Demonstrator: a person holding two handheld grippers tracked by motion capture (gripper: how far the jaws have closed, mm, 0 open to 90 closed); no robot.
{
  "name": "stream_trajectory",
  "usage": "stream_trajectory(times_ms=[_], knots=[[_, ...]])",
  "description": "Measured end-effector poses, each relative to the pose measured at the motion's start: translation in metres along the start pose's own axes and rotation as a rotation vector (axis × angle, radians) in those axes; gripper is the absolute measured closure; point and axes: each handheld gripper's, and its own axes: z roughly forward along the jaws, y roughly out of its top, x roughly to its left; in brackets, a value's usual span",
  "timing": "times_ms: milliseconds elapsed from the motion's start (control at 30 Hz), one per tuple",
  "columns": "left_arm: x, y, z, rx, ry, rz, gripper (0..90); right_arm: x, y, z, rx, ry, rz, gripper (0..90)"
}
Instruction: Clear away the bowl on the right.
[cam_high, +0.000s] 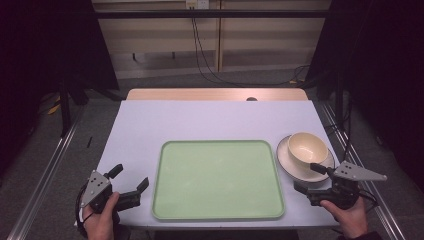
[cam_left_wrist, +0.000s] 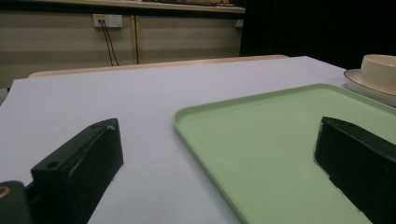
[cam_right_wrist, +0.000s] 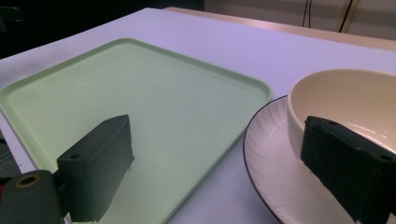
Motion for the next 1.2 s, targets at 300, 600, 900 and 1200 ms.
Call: stream_trajectory(times_ms=[300, 600, 900, 1200], knots=[[0.000, 0.000, 0.001, -0.002, 0.002, -0.005, 1.3, -0.004, -0.001, 0.002, 0.027, 0.014, 0.008, 11.0], [0.000, 0.000, 0.000, 0.001, 0.005, 0.010, 1.3, -0.004, -0.003, 0.001, 0.041, -0.004, 0.004, 15.6], [-0.001, 0.001, 0.002, 0.003, -0.006, 0.018, 1.3, -0.008, 0.002, -0.004, 0.044, -0.017, 0.012, 20.2], [0.000, 0.001, 0.003, -0.001, -0.009, 0.014, 1.3, -0.021, 0.009, -0.009, 0.083, -0.022, 0.037, 21.0]])
